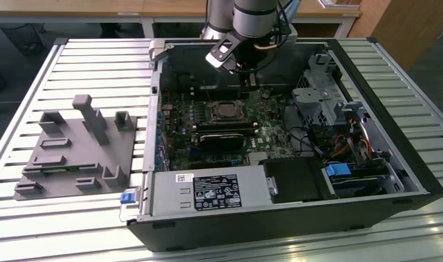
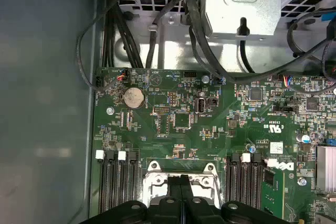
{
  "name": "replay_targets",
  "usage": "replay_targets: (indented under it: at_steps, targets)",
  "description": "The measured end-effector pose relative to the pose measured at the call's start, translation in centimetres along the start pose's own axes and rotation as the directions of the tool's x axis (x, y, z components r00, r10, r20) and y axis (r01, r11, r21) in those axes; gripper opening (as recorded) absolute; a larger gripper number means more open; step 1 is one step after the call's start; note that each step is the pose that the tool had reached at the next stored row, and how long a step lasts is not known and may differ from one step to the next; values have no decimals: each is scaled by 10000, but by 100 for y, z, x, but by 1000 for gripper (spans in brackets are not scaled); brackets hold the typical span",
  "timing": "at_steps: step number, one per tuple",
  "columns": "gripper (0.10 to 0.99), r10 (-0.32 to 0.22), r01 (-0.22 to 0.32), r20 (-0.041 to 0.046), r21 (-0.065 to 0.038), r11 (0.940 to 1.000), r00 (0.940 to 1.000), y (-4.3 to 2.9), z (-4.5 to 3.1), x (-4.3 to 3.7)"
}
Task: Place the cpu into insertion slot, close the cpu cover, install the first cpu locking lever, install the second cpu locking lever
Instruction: 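Close the cpu cover, then install the first cpu locking lever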
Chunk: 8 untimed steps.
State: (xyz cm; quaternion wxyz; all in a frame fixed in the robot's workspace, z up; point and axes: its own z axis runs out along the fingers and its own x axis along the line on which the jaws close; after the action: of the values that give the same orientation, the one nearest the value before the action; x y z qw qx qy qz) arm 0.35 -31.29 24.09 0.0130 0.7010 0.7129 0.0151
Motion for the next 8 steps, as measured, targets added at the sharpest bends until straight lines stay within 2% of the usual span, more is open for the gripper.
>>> replay_targets:
  at_steps: [2,3,8]
  targets:
    - [106,0,0,0,1,10000,10000,-125,-3,2]
    - [106,0,0,-1,0,10000,10000,-256,-8,4]
    - [106,0,0,0,-1,10000,10000,-244,-8,4]
